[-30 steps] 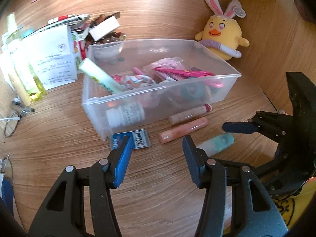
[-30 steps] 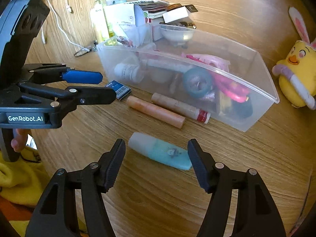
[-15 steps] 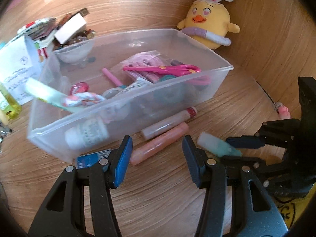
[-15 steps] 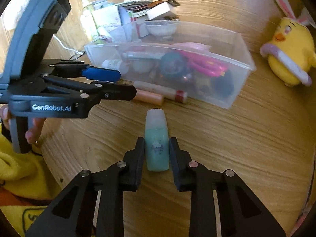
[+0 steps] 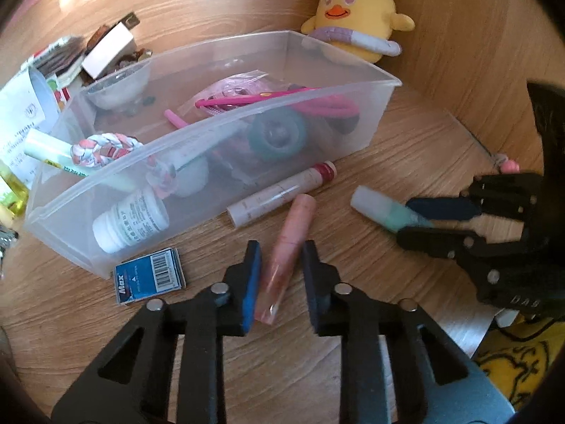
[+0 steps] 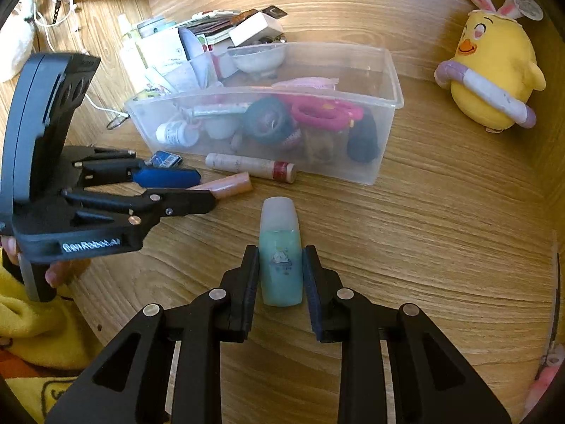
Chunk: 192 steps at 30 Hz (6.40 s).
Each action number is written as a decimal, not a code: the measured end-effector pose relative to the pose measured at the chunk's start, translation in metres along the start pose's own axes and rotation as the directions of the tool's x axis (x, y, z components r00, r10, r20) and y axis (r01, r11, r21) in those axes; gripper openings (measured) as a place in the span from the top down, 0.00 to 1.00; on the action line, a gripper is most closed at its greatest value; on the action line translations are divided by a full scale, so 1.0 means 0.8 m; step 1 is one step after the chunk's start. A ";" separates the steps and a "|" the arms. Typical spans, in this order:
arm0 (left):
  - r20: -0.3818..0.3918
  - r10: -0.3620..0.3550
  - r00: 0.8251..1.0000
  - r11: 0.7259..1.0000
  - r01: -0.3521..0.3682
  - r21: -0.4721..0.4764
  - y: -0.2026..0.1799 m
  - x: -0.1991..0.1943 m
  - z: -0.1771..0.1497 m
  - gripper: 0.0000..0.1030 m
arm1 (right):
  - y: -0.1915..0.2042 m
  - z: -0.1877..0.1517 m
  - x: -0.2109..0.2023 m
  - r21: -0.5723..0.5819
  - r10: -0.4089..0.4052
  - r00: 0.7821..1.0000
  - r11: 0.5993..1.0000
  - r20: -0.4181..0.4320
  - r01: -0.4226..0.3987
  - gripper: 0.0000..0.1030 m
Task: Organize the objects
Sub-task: 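Grasp the peach lip gloss with the left tool while the right tool grasps the teal bottle, then lower the lip gloss and teal bottle into the clear box and open both tools, then grasp the blue Max box with the left tool while the right tool grasps the white lip balm, then lower the Max box and lip balm into the clear box and open both tools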
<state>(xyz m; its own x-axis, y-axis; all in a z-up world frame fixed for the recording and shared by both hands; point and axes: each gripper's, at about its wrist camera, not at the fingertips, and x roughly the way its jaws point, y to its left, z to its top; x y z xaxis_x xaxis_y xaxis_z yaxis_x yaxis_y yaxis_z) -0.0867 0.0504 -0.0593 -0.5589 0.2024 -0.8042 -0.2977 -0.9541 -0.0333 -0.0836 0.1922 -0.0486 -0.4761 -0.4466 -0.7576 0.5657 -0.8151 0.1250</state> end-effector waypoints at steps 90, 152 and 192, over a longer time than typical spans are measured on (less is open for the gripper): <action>0.043 0.068 0.997 0.941 -0.050 -0.333 0.102 -0.060 -0.020 0.18 | 0.017 0.060 0.041 -0.114 -0.048 0.999 0.992 -0.002 0.048 0.48; 0.248 0.093 0.964 0.966 -0.028 -0.257 0.087 -0.079 0.063 0.53 | 0.043 0.127 0.006 -0.104 0.012 0.982 0.995 0.191 0.008 0.86; 0.303 0.136 0.943 0.968 -0.062 -0.242 0.057 -0.097 0.009 0.11 | 0.034 0.087 -0.042 -0.037 -0.013 0.970 0.999 0.244 0.023 0.26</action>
<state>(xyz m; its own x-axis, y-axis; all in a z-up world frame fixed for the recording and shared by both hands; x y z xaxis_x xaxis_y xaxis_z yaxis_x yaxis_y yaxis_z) -0.0623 -0.0074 0.0057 -0.8023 0.1277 -0.5831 -0.0660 -0.9898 -0.1260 -0.0994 0.1593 0.0247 -0.6332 -0.5121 -0.5803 0.5789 -0.8111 0.0841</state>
